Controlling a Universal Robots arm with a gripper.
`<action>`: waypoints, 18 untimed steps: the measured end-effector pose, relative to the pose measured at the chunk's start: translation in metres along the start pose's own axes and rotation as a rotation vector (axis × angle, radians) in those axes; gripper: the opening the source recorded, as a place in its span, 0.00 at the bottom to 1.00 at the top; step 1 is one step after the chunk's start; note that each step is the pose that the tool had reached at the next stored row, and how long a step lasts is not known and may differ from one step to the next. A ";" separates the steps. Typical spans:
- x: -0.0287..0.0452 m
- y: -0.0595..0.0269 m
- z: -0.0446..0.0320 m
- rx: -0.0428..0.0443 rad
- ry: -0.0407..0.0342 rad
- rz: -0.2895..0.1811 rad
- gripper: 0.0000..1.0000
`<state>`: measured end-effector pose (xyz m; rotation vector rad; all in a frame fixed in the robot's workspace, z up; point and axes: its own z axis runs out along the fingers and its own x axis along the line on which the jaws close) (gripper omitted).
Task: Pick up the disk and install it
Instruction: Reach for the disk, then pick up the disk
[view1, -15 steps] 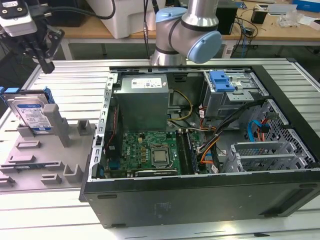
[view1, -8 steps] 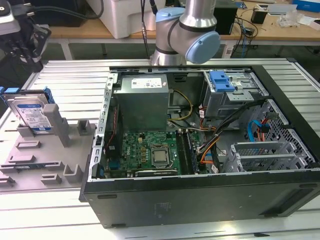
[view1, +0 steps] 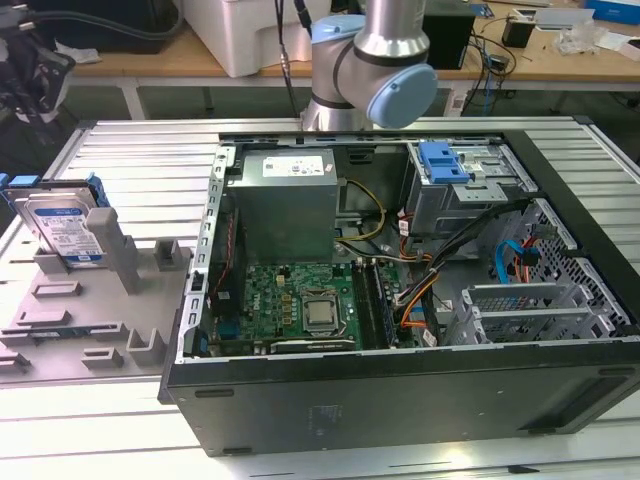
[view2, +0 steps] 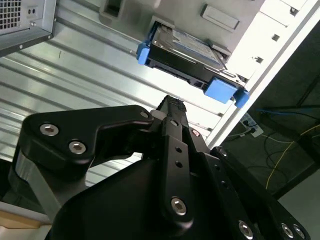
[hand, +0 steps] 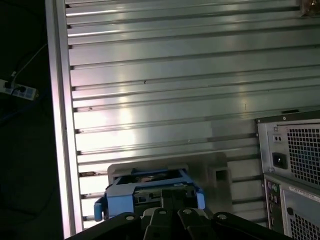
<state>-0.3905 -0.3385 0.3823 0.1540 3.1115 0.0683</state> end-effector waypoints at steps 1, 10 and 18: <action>0.0029 0.0004 0.0001 0.0000 0.0000 0.000 0.11; 0.0214 0.0028 0.0007 0.0002 -0.0002 0.003 0.11; 0.0214 0.0027 0.0007 0.0024 -0.0004 0.003 0.11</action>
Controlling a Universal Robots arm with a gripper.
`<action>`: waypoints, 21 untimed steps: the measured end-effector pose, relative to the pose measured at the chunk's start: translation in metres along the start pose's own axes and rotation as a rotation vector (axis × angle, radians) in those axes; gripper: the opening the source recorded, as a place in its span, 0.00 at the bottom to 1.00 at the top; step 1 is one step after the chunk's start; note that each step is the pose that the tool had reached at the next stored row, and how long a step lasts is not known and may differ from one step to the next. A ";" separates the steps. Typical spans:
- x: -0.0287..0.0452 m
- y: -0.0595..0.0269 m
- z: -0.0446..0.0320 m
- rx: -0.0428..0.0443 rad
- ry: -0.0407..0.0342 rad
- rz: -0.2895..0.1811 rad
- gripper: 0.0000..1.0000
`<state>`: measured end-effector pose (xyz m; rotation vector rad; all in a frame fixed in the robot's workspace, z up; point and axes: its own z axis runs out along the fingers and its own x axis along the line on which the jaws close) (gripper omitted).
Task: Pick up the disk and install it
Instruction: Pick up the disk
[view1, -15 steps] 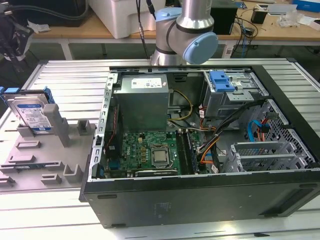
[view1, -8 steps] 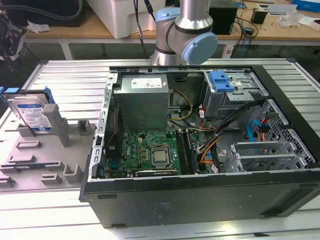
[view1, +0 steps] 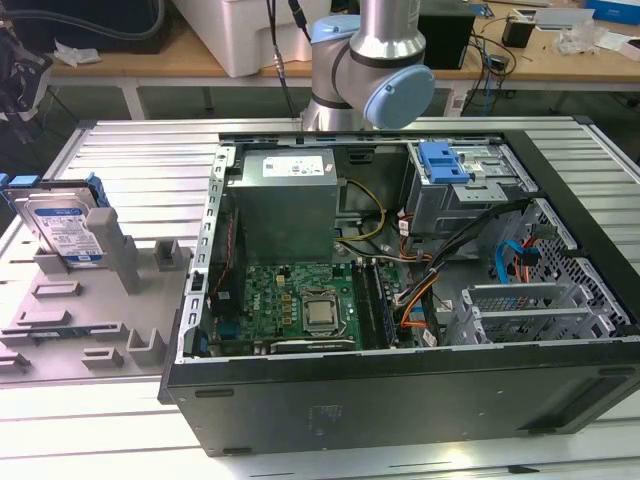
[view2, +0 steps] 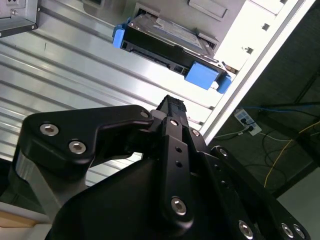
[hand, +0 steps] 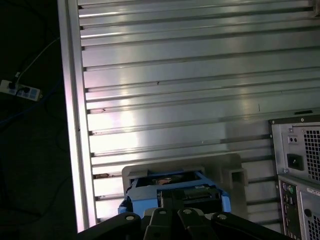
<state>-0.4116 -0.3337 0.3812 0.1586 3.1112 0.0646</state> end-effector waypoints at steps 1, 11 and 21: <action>0.0000 0.0000 0.0000 0.0000 0.0000 0.000 0.11; 0.0000 0.0000 0.0001 0.0049 0.0022 -0.045 0.11; 0.0003 -0.0002 0.0000 0.0226 0.0053 -0.163 0.11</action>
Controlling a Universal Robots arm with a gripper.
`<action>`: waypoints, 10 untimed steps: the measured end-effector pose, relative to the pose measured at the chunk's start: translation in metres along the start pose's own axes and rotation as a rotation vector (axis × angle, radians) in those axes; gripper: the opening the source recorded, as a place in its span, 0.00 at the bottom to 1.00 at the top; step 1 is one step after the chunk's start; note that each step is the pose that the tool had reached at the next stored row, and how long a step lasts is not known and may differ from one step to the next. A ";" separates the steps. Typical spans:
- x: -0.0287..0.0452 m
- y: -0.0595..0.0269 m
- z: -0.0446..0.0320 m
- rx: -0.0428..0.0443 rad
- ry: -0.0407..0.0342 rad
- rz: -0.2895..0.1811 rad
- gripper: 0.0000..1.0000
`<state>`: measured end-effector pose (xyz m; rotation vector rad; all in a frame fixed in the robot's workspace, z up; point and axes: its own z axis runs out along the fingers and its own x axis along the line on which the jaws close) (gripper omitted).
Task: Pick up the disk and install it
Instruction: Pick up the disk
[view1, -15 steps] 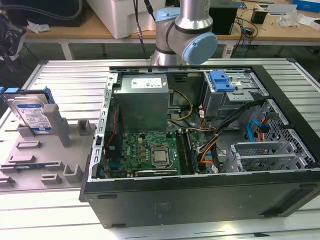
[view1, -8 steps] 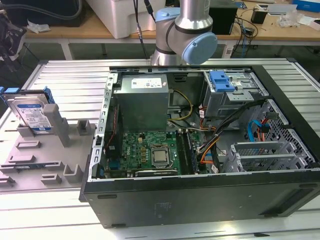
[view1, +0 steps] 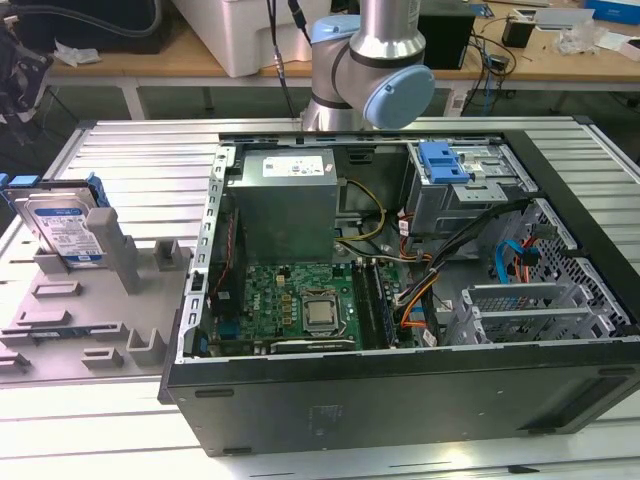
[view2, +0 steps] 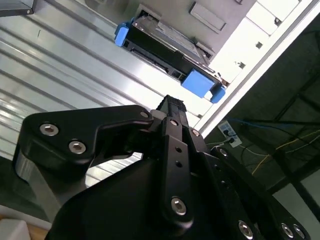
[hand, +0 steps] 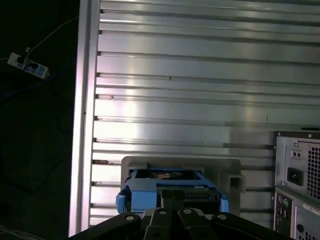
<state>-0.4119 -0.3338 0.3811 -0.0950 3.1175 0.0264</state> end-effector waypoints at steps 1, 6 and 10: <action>0.0000 0.0000 0.0000 0.0001 0.0003 -0.015 0.11; 0.0000 0.0000 0.0002 0.0016 0.0043 -0.113 0.11; 0.0000 0.0000 0.0005 0.0087 0.0154 -0.183 0.11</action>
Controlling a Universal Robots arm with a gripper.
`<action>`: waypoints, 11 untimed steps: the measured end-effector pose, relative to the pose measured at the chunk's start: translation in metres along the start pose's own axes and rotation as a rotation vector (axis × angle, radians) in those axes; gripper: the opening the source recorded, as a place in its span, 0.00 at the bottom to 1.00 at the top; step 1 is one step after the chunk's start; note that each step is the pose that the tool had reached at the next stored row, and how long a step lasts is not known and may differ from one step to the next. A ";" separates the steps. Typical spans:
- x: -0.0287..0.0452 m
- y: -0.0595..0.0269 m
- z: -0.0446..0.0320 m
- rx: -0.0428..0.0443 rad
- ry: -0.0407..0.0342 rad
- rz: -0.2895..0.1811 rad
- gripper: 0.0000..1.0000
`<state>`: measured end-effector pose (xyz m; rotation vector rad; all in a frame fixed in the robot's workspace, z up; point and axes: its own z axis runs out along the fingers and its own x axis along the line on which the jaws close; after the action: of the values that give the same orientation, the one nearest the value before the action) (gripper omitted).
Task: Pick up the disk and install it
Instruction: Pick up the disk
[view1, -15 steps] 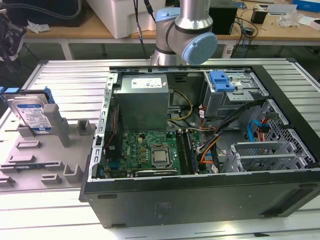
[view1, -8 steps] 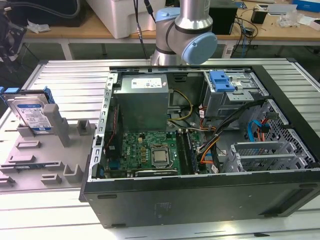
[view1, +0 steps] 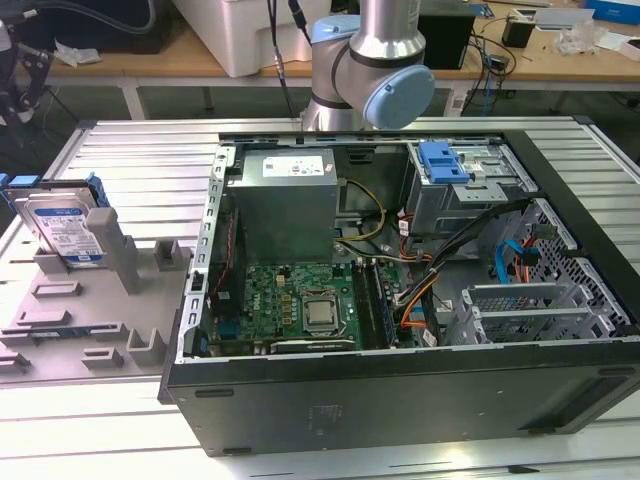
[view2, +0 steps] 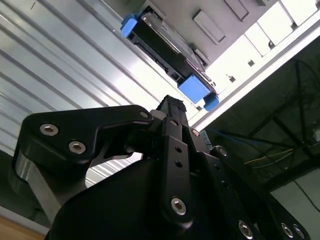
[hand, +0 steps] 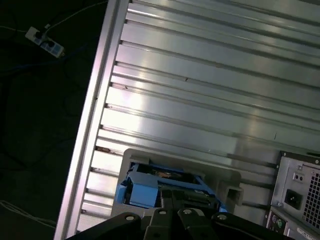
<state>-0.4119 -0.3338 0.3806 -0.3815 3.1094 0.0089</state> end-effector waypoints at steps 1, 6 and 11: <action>0.0000 0.0000 0.0001 0.0015 0.0027 -0.014 0.11; 0.0000 0.0000 0.0004 0.0106 0.0225 -0.096 0.11; 0.0000 -0.0001 0.0006 0.0180 0.0342 -0.155 0.11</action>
<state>-0.4119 -0.3339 0.3801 -0.6278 3.1010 -0.0269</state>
